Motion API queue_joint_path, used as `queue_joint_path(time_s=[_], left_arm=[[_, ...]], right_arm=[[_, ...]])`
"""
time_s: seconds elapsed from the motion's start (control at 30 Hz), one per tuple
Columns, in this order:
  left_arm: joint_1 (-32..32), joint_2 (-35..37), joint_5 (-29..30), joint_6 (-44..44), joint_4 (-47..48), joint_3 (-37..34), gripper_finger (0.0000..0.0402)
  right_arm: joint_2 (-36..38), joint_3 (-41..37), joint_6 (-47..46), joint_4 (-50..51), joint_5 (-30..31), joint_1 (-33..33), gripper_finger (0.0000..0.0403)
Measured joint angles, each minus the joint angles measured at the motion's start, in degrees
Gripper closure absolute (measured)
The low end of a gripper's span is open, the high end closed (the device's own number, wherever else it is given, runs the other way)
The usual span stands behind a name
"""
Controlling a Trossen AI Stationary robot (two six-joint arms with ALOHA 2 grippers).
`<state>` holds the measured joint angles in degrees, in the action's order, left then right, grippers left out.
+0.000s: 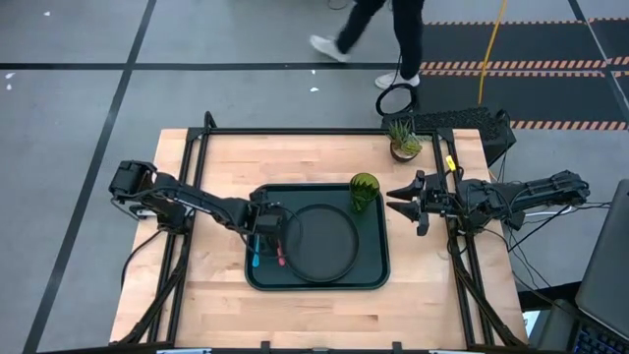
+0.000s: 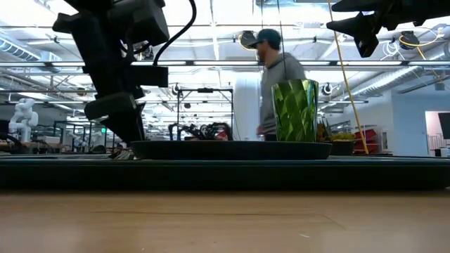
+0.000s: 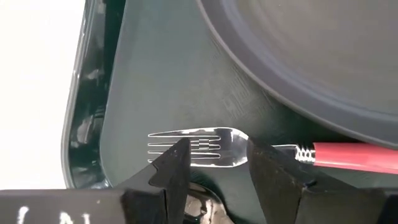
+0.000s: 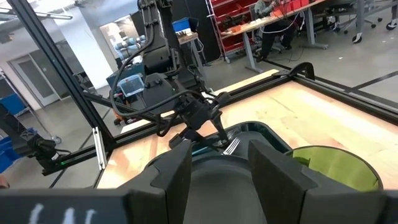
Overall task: Pick and place plate/cup/fork/spoon on tray
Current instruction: Adjust the pink fork
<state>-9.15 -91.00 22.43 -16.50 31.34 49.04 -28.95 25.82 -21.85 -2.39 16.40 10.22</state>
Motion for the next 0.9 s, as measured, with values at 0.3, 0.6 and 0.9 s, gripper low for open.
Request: queue_joint_path(time_s=[0.3, 0.6, 0.9], left_arm=[[0.02, 0.00, 0.38, 0.84, 0.07, 0.00, 0.0241], [0.07, 0.00, -0.69, 1.08, 0.27, 0.00, 0.0241], [-0.11, -3.61, -2.95, 1.73, 0.42, 0.00, 0.0241]], right_arm=[[0.00, 0.00, -0.02, 0.00, 0.00, 0.00, 0.0252], [0.00, 0.00, 0.00, 0.02, -0.02, 0.00, 0.0252], [0.02, 0.00, -0.05, 0.03, -0.02, 0.00, 0.0252]])
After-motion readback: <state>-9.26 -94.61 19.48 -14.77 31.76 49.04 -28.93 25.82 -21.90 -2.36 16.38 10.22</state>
